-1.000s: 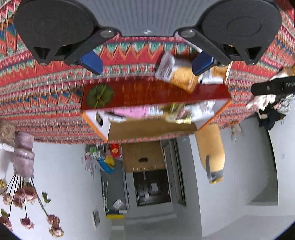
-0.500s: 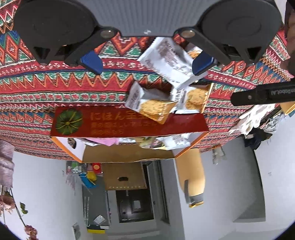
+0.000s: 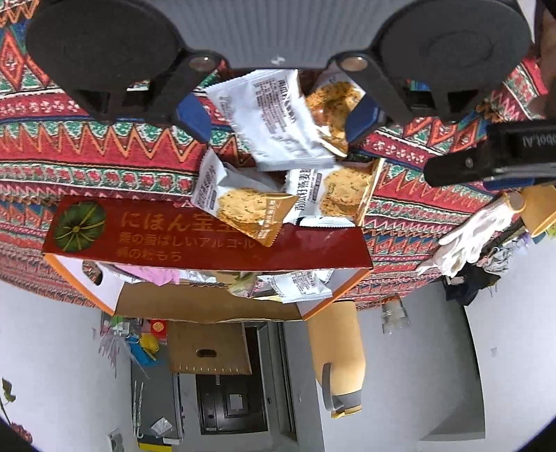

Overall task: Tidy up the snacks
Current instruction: 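Grasp a white snack packet from the pile with the right gripper, then grasp the orange-and-white biscuit packet with left gripper while right holds its packet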

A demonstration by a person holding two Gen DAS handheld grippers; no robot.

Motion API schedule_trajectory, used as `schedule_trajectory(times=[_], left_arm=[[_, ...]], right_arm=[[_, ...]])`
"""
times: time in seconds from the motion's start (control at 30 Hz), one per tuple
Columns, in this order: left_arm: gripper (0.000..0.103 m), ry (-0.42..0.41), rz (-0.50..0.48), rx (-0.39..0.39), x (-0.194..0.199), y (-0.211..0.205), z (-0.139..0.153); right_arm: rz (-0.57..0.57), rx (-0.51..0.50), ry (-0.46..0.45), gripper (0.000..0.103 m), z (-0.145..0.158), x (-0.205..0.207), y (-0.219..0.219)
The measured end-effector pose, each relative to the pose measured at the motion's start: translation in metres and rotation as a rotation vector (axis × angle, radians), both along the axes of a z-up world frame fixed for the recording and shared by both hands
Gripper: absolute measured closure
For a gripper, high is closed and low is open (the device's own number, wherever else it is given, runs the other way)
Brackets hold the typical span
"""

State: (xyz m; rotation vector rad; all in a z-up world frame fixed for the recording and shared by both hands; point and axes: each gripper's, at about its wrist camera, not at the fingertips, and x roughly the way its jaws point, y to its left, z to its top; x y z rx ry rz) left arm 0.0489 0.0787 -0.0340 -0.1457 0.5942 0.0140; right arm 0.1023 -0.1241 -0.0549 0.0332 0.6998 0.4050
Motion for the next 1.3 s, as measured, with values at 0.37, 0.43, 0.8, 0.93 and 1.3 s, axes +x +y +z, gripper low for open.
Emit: schedule_trajectory(times=[0.37, 0.43, 0.8, 0.93, 1.3], left_arm=[[0.0, 0.017, -0.021, -0.014, -0.001, -0.005, -0.005], [0.0, 0.019, -0.022, -0.014, -0.002, -0.006, -0.005], [0.0, 0.026, -0.038, 0.006, -0.004, -0.018, -0.004], [0.0, 0.037, -0.056, 0.019, -0.001, -0.026, -0.005], [0.0, 0.089, -0.149, 0.058, 0.017, -0.063, -0.014]], right_arm=[[0.0, 0.098, 0.045, 0.056, -0.001, 0.003, -0.014], [-0.005, 0.102, 0.039, 0.058, -0.001, 0.001, -0.016], [-0.031, 0.119, -0.04, 0.065, 0.009, -0.023, -0.034], [-0.048, 0.115, -0.091, 0.065, 0.017, -0.034, -0.044], [-0.161, 0.087, -0.129, 0.065, 0.014, -0.046, -0.085]])
